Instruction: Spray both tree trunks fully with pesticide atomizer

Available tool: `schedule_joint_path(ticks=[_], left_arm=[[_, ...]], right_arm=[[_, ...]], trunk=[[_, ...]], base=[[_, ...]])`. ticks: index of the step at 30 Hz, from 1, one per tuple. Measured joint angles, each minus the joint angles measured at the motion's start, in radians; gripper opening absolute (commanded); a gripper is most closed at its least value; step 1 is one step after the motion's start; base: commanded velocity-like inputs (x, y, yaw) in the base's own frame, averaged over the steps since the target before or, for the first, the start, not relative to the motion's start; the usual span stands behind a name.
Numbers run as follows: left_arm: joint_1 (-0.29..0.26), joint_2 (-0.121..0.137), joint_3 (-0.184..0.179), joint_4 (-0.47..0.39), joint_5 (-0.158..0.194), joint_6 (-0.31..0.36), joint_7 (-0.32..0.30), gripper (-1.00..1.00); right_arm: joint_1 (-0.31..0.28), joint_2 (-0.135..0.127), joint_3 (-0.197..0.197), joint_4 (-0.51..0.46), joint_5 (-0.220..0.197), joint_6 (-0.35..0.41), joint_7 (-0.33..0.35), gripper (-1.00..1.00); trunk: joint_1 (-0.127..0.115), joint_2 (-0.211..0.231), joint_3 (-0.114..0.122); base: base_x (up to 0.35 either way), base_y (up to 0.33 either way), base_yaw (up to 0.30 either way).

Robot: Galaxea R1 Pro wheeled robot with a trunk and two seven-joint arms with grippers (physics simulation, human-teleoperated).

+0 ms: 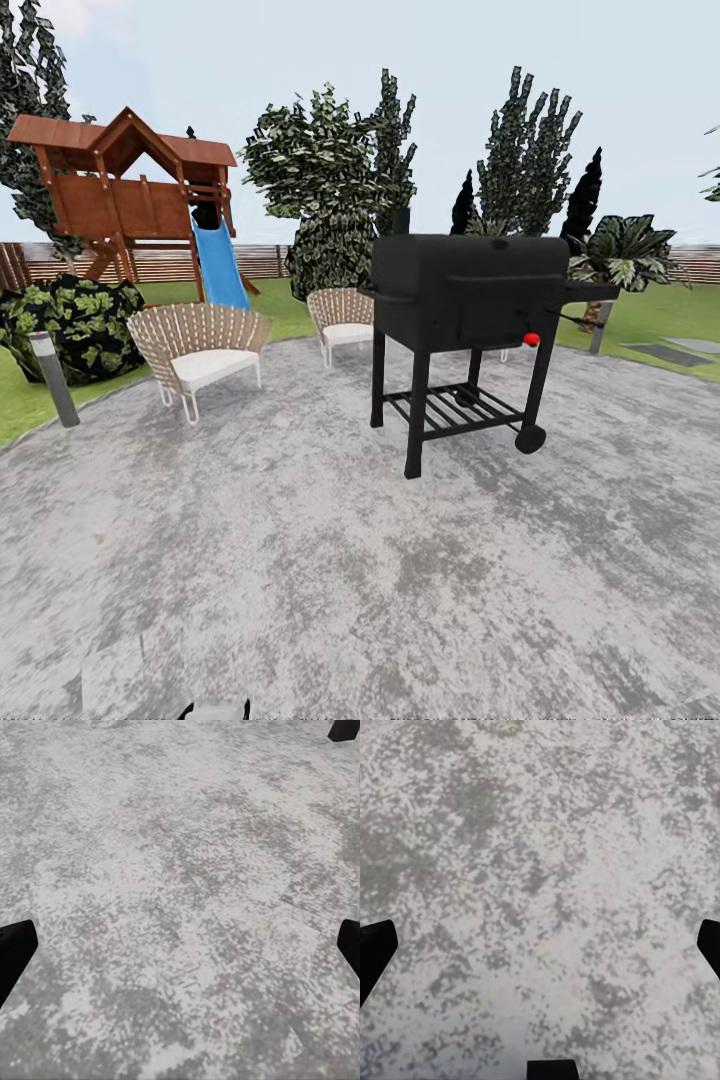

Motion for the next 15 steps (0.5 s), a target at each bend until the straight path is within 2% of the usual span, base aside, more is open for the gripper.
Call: schedule_joint_path(ticks=[15], left_arm=[[0.0,0.0,0.0,0.0,0.0,0.0,0.0,1.0]], right_arm=[[0.0,0.001,-0.003,-0.006,-0.008,0.0,0.0,1.0]], trunk=[[0.058,-0.105,-0.047]], base=[[0.0,0.0,0.0]])
